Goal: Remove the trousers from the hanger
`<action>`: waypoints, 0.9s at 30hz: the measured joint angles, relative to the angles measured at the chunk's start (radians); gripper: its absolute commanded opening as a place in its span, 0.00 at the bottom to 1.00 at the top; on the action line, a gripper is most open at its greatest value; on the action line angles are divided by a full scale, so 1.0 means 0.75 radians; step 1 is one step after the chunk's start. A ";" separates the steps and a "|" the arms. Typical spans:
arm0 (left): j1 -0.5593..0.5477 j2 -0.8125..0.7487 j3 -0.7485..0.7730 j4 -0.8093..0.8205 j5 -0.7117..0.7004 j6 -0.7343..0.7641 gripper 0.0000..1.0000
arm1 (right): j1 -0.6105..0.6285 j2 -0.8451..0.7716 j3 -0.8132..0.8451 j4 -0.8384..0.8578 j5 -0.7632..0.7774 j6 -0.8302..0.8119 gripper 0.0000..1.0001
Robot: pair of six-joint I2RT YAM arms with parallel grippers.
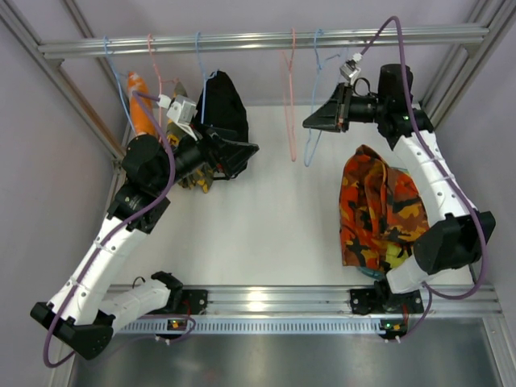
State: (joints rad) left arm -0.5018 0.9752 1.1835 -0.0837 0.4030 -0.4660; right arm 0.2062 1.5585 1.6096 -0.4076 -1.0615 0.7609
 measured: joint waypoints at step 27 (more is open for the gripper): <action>0.000 0.002 0.000 0.001 0.007 -0.006 0.98 | -0.025 0.081 0.196 0.119 -0.172 0.154 0.00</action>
State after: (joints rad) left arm -0.5018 0.9768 1.1835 -0.0834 0.4084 -0.4702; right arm 0.1875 1.6192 1.7565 -0.3187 -1.1908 0.8764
